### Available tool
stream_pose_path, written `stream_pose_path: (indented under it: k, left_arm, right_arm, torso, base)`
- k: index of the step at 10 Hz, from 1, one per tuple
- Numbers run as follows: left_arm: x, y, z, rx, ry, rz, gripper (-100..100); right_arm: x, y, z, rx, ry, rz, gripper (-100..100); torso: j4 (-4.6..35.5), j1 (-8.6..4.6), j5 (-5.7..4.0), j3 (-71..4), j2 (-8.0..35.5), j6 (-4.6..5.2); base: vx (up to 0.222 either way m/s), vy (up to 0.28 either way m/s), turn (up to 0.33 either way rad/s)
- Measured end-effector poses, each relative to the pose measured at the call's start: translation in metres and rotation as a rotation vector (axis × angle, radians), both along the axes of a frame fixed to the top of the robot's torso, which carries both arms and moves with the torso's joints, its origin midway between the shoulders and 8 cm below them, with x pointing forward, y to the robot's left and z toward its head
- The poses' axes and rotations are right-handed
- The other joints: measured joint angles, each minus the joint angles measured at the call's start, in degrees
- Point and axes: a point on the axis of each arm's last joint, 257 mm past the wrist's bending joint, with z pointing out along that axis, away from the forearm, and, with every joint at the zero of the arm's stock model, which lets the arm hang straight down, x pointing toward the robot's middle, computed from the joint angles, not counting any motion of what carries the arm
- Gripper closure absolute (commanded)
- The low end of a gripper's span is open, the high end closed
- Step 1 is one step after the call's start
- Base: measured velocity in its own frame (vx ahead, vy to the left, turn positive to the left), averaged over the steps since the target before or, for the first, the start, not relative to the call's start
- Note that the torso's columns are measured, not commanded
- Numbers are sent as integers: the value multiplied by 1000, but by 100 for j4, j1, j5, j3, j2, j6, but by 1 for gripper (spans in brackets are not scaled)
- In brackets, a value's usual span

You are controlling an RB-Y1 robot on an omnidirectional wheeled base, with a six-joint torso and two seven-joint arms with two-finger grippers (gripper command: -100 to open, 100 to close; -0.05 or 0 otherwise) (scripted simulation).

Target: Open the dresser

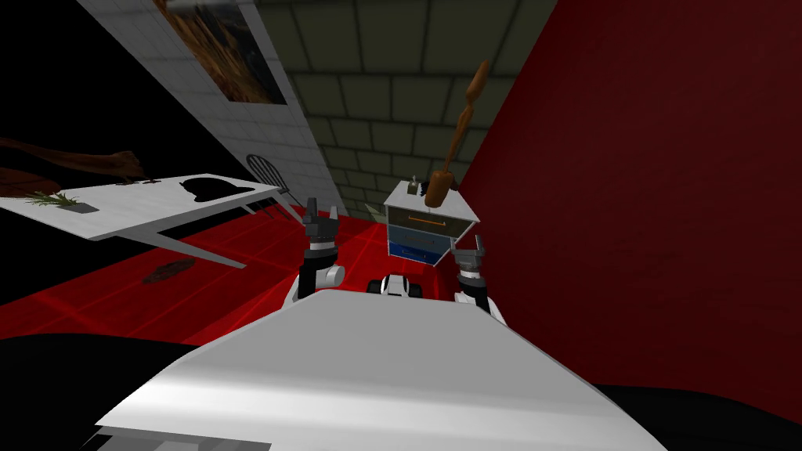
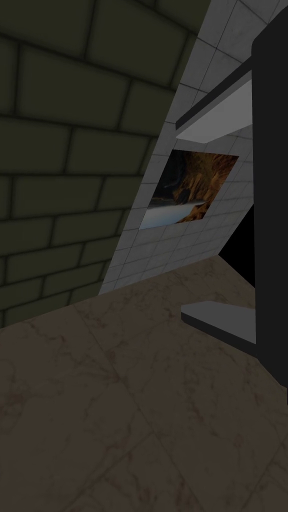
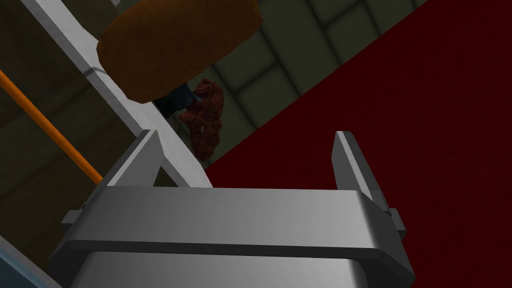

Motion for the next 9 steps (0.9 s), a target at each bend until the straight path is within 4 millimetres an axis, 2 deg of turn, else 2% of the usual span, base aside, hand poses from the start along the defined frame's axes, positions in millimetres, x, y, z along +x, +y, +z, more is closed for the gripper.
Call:
stream_pose_path:
  k: [9]
  left_arm:
    - [0,0,0,0,0,0,0]
  right_arm:
    - [-3,-11,-29,228,27,138,-100]
  torso:
    - [1,2,0,2,4,0]
  base:
    - [34,23,53]
